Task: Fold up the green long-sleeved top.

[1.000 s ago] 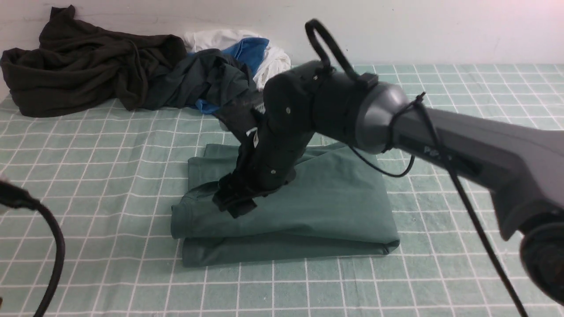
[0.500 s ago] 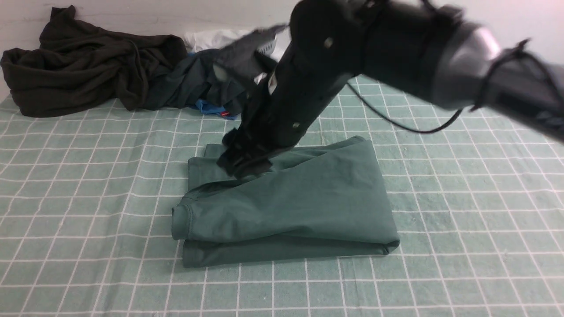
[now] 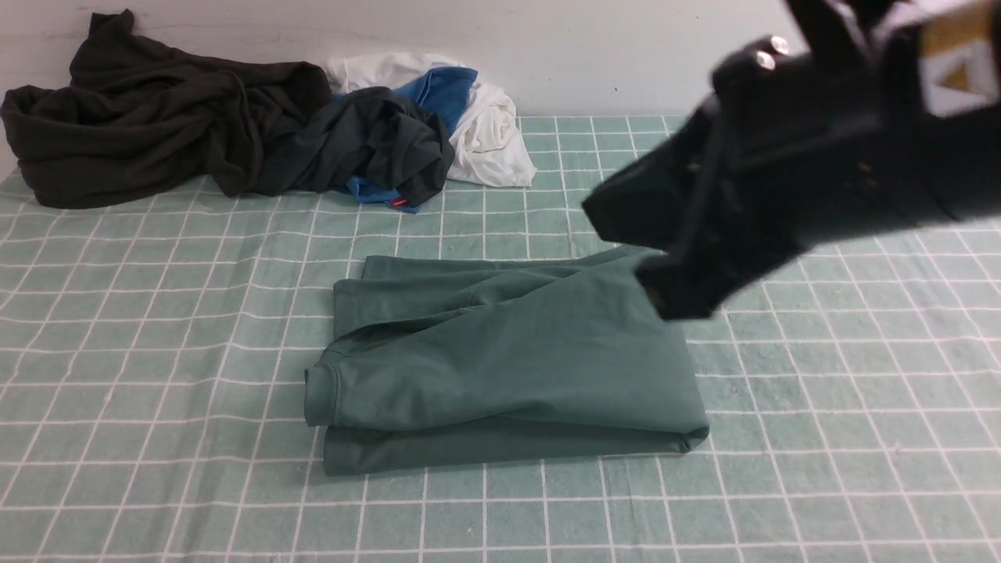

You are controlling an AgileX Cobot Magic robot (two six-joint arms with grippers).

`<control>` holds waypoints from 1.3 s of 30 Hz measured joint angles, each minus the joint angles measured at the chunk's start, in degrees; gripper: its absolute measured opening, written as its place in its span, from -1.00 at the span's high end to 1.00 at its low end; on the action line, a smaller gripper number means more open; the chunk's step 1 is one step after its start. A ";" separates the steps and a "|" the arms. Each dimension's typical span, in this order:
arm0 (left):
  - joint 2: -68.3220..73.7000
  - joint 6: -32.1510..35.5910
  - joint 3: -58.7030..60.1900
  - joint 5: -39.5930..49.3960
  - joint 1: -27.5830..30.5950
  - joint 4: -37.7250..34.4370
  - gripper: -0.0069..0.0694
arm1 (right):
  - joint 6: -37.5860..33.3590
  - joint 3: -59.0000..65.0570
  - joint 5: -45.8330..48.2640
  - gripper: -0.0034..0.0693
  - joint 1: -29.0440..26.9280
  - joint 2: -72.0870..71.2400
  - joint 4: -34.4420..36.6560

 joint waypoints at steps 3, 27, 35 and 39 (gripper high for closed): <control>0.00 0.00 0.00 0.00 0.00 0.00 0.83 | 0.00 6.57 -3.42 0.94 0.00 -7.16 0.09; -0.06 0.00 0.00 0.00 0.00 0.15 0.83 | 0.30 19.01 -5.41 0.94 0.00 -24.14 0.14; -0.06 0.00 0.00 0.00 0.00 0.15 0.83 | 10.95 35.35 -26.17 0.94 -5.24 -32.06 -8.23; -0.06 0.00 0.00 0.00 0.00 0.15 0.83 | 17.19 49.59 -37.28 0.94 -14.61 -39.90 -10.82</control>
